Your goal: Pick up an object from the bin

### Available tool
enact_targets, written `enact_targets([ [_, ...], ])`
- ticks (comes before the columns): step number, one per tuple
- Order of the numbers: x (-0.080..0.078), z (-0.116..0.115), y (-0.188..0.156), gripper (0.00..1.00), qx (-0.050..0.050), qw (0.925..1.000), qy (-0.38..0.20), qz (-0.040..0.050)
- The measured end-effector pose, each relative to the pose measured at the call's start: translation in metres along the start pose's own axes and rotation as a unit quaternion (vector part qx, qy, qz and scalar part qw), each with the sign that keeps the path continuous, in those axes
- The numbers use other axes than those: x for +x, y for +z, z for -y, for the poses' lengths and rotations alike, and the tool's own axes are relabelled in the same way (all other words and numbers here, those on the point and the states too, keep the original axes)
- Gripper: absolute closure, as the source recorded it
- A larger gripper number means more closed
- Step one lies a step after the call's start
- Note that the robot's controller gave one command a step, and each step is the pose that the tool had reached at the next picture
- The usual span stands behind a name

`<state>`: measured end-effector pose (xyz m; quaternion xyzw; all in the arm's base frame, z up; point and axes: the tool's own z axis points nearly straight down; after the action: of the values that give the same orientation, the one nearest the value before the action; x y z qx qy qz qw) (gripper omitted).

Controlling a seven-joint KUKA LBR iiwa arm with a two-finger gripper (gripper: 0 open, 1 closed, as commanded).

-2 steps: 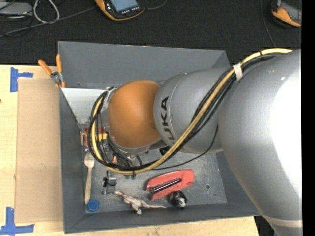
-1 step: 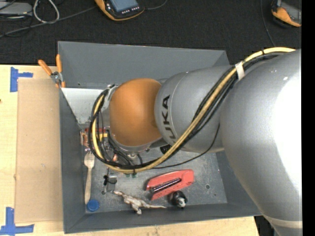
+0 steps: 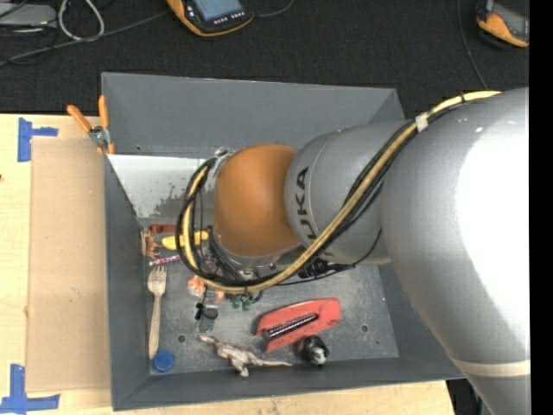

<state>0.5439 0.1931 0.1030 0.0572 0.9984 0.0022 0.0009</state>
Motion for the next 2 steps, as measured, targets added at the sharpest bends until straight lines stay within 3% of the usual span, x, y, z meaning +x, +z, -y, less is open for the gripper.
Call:
enact_targets([
  [1,-0.005,0.029,0.026,0.0,0.003,0.9995,-0.032,-0.0016],
  [2,-0.036,0.123,0.031,1.0,0.003,0.9976,0.069,-0.0012],
])
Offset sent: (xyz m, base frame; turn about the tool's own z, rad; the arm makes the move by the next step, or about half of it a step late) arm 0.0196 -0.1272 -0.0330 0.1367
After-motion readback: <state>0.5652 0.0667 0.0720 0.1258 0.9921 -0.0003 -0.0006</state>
